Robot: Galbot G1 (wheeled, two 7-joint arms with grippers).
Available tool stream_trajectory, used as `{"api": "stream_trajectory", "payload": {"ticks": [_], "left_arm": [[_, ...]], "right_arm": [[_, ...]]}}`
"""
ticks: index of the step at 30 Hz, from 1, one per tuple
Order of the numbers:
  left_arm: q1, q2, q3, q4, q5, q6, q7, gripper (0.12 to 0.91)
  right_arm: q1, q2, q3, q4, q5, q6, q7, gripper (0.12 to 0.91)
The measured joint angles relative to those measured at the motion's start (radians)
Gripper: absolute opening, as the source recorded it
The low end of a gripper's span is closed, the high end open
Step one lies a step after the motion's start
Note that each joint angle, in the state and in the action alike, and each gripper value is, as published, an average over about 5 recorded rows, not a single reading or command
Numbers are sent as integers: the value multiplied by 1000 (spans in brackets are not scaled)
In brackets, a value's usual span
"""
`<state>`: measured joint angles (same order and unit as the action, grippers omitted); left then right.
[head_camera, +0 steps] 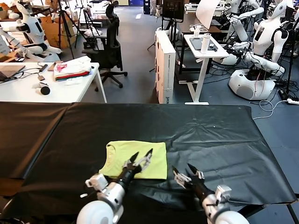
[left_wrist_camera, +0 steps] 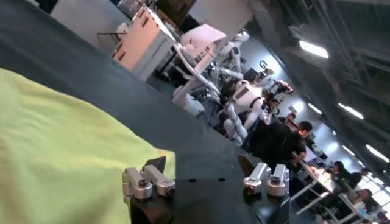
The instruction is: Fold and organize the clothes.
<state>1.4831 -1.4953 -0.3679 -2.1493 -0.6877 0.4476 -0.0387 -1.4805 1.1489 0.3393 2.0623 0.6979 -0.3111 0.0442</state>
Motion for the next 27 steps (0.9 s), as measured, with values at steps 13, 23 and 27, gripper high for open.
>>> {"api": "stream_trajectory", "payload": {"ticks": [13, 23, 27], "left_arm": [[50, 3, -92, -17, 77, -39, -1, 907], [57, 3, -160, -24, 51, -48, -1, 907], [58, 6, -190, -23, 43, -50, -1, 907]], "right_arm": [[209, 69, -131, -159, 34, -35, 19, 863], [214, 73, -121, -177, 64, -24, 5, 281], [203, 61, -98, -163, 74, -27, 13, 156]]}}
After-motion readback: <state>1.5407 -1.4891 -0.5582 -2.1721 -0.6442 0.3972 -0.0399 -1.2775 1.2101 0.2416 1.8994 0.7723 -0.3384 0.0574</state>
